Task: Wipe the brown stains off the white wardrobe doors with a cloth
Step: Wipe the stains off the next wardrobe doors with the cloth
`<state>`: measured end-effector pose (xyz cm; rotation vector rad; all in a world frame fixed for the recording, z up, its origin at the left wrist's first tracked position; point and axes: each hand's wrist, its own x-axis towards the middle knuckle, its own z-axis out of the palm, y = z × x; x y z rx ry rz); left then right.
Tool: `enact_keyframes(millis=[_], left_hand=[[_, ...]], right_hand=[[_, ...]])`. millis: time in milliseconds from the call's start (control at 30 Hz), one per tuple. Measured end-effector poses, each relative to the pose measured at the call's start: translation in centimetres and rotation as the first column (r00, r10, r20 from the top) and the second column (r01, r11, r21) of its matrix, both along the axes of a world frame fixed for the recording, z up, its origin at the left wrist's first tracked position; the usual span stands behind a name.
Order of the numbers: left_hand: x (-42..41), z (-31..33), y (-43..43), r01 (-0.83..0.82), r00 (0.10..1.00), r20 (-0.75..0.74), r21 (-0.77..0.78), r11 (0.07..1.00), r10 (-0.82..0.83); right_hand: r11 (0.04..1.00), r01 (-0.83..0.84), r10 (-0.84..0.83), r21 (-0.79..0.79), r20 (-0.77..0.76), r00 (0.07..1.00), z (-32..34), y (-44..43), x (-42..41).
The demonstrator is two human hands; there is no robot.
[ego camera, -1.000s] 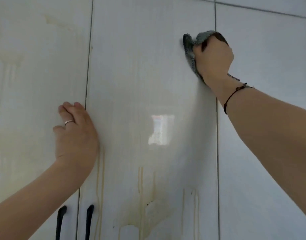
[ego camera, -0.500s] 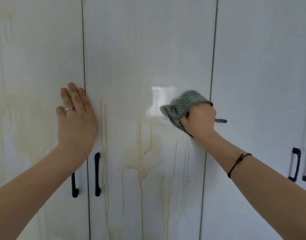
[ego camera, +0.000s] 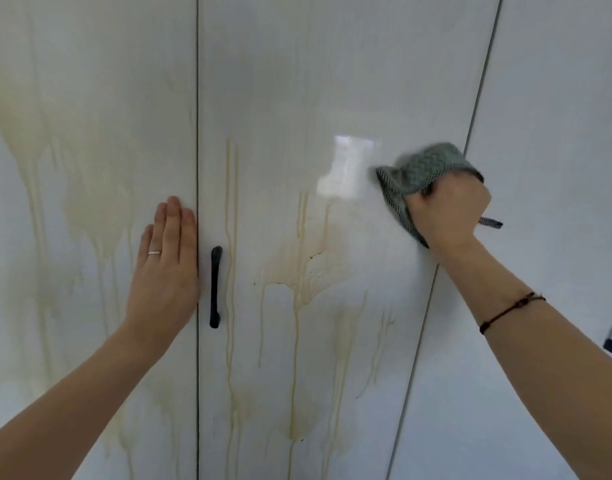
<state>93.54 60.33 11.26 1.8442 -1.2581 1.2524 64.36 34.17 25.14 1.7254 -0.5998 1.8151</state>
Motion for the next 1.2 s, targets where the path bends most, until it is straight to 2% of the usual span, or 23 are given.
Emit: enact_keyframes(millis=[67,133,233,333,433,467,533,600,667,733,800,867,967,1033,1067,1133,1200], left_hand=[[0.1,-0.3,-0.4,0.024,1.0,-0.012,-0.043,0.999,-0.025],[0.2,-0.9,-0.8,0.037,0.999,-0.022,-0.081,0.996,-0.039],[0.1,-1.1,-1.2,0.052,0.998,-0.029,-0.121,0.991,-0.056],[-0.1,-1.1,-1.4,0.086,0.995,-0.044,-0.154,0.984,-0.094],[-0.2,-1.0,-1.2,0.067,0.997,-0.026,-0.167,0.984,-0.073],[-0.4,-1.5,-1.1,0.074,0.995,-0.053,-0.149,0.986,-0.083],[-0.2,-1.1,-1.2,0.051,0.997,-0.044,-0.156,0.986,-0.058],[-0.2,-1.0,-1.2,0.043,0.997,-0.05,-0.136,0.99,-0.05],[-0.2,-0.8,-1.0,0.023,0.998,-0.052,-0.118,0.993,-0.03],[-0.2,-0.9,-0.9,0.002,0.999,-0.048,-0.092,0.996,-0.007],[-0.2,-0.9,-0.8,-0.016,0.999,-0.031,-0.074,0.997,0.013],[-0.3,-0.9,-0.8,-0.025,0.999,-0.042,-0.075,0.997,0.022],[-0.7,-0.7,-0.7,-0.045,0.998,-0.049,-0.078,0.996,0.041],[-0.8,-0.5,-0.5,-0.046,0.998,-0.041,-0.068,0.997,0.043],[-0.8,-0.5,-0.4,-0.04,0.998,-0.042,-0.058,0.997,0.038],[-0.8,-0.6,-0.4,-0.046,0.998,-0.036,-0.045,0.998,0.044],[-0.8,-0.7,-0.4,-0.066,0.997,-0.044,-0.04,0.997,0.065]], right_hand=[[0.997,0.0,-0.008,0.074,0.103,0.995,0.1,0.1,0.8],[0.996,-0.021,0.013,0.082,0.1,0.995,-2.3,0.2,1.1],[0.999,-0.047,0.048,0.015,-0.066,0.997,-9.0,-0.1,0.6],[0.988,-0.109,0.073,-0.113,-0.282,0.957,-15.0,-0.1,-0.4],[0.979,-0.109,0.026,-0.171,-0.427,0.904,-14.2,0.1,-1.6],[0.982,-0.09,0.009,-0.169,-0.429,0.903,-13.3,0.3,-2.2],[0.987,-0.011,-0.042,-0.162,-0.325,0.945,-8.6,0.1,-1.8],[0.997,0.071,-0.076,-0.041,-0.111,0.991,-3.5,0.4,-0.7],[0.99,0.026,-0.034,0.142,0.059,0.998,-0.7,1.5,0.7],[0.983,-0.012,-0.013,0.183,0.13,0.991,-1.4,2.7,2.3],[0.995,-0.035,0.031,0.088,0.042,0.999,-5.2,3.6,3.7],[0.994,-0.095,0.087,-0.045,-0.154,0.984,-10.4,4.2,4.2],[0.96,-0.233,0.132,-0.153,-0.489,0.862,-16.4,3.8,3.5],[0.957,-0.224,0.088,-0.183,-0.553,0.829,-15.9,3.4,2.8],[0.962,-0.197,0.067,-0.19,-0.533,0.844,-14.6,3.2,2.5],[0.978,-0.086,0.005,-0.192,-0.387,0.922,-10.5,2.8,2.2],[1.0,0.015,-0.016,-0.014,-0.134,0.991,-5.5,2.7,2.2]])
